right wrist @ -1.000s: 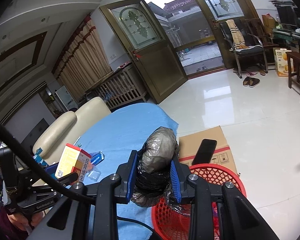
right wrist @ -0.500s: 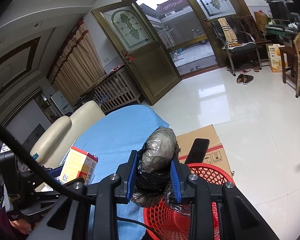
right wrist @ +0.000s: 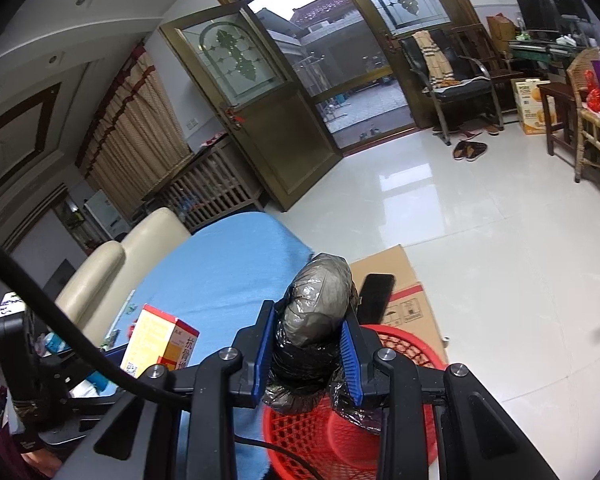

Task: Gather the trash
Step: 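Carry the black bag and the red-white box over the red wastebasket, then open both tools to drop the black bag and box into the wastebasket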

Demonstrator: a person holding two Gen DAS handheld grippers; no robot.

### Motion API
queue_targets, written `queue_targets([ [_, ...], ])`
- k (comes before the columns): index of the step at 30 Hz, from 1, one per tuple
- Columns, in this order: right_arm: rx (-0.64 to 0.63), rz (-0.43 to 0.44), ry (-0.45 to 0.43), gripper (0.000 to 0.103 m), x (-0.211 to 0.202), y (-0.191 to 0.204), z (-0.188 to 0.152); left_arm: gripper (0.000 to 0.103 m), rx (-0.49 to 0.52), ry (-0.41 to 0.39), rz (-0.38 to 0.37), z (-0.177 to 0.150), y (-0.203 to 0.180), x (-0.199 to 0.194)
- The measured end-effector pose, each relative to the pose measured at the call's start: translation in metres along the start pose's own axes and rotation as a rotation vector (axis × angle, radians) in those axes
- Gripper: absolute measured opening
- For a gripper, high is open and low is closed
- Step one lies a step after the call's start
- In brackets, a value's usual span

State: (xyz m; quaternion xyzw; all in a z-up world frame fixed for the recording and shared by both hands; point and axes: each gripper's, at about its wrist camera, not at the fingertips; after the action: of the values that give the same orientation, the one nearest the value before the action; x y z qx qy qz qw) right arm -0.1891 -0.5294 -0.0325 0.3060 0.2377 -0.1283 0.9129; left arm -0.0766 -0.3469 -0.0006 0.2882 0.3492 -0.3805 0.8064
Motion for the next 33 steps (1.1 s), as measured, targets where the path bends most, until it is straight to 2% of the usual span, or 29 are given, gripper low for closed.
queue_targets([
  [7, 0.025, -0.038, 0.008, 0.033, 0.002, -0.015, 0.003, 0.054, -0.015, 0.022, -0.086, 0.001, -0.010, 0.012],
  [16, 0.016, -0.059, 0.100, 0.035, 0.018, -0.019, 0.001, 0.057, -0.016, 0.069, -0.201, 0.002, -0.025, 0.026],
  [19, 0.033, -0.050, 0.139, 0.035, 0.022, -0.023, -0.001, 0.060, -0.025, 0.087, -0.230, 0.001, -0.026, 0.030],
  [23, 0.061, -0.034, 0.146, 0.038, 0.022, -0.027, 0.000, 0.061, -0.047, 0.095, -0.221, -0.003, -0.020, 0.031],
  [26, 0.055, -0.041, 0.128, 0.060, 0.019, -0.027, 0.002, 0.061, -0.070, 0.093, -0.210, -0.008, -0.011, 0.029],
  [33, 0.021, -0.024, 0.116, 0.060, 0.020, -0.010, 0.002, 0.061, -0.117, 0.086, -0.123, -0.036, 0.024, 0.017],
])
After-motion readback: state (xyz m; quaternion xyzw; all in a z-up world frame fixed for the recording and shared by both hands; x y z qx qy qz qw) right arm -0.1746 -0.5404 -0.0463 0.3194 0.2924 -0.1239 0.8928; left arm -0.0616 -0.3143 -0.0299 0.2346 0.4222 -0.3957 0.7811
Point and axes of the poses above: each gripper's, at about its wrist camera, not at the fingertips, and x roughly the way its jaws point, y to its left, z to its top, and after that the axes turned 2 degrees about x, right-handed
